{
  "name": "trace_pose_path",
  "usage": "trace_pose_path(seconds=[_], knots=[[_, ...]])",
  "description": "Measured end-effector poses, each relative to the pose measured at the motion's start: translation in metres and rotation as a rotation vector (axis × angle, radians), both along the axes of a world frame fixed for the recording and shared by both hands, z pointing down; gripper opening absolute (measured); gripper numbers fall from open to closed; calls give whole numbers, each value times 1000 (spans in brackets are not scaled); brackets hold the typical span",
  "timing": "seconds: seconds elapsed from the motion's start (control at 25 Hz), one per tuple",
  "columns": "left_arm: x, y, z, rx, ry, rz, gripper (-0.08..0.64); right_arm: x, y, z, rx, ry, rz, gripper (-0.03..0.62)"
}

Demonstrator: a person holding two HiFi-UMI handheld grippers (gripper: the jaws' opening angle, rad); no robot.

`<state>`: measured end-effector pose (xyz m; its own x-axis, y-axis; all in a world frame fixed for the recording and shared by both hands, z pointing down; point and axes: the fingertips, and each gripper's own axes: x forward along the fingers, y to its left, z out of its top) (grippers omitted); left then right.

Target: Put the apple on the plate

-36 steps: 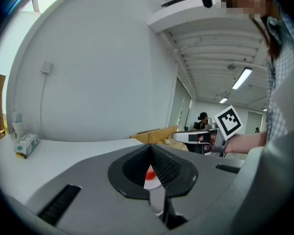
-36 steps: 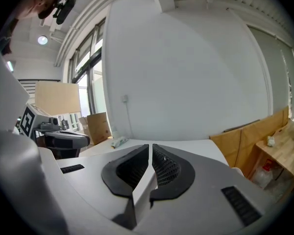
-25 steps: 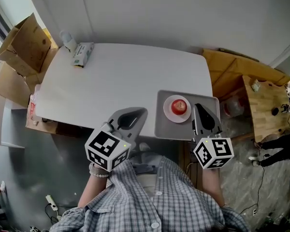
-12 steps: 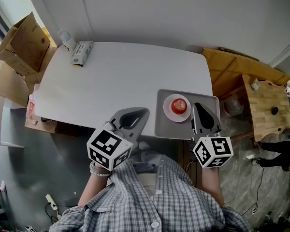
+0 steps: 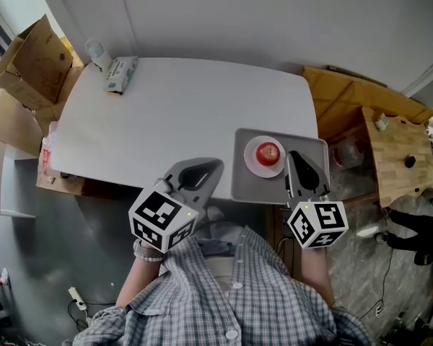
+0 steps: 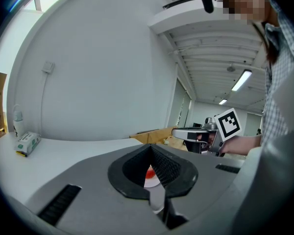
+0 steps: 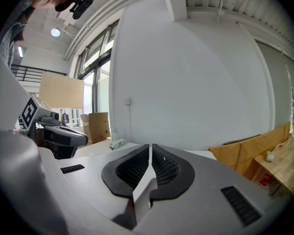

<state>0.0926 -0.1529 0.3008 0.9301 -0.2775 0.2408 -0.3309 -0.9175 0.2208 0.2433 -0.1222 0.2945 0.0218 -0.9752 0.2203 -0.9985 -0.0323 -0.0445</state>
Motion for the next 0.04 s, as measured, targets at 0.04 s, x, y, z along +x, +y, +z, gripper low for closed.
trace_pose_path(seconds=[0.04], knots=[[0,0,0,-1,-1,0,9,-1,0,0,-1,0,-1,34]])
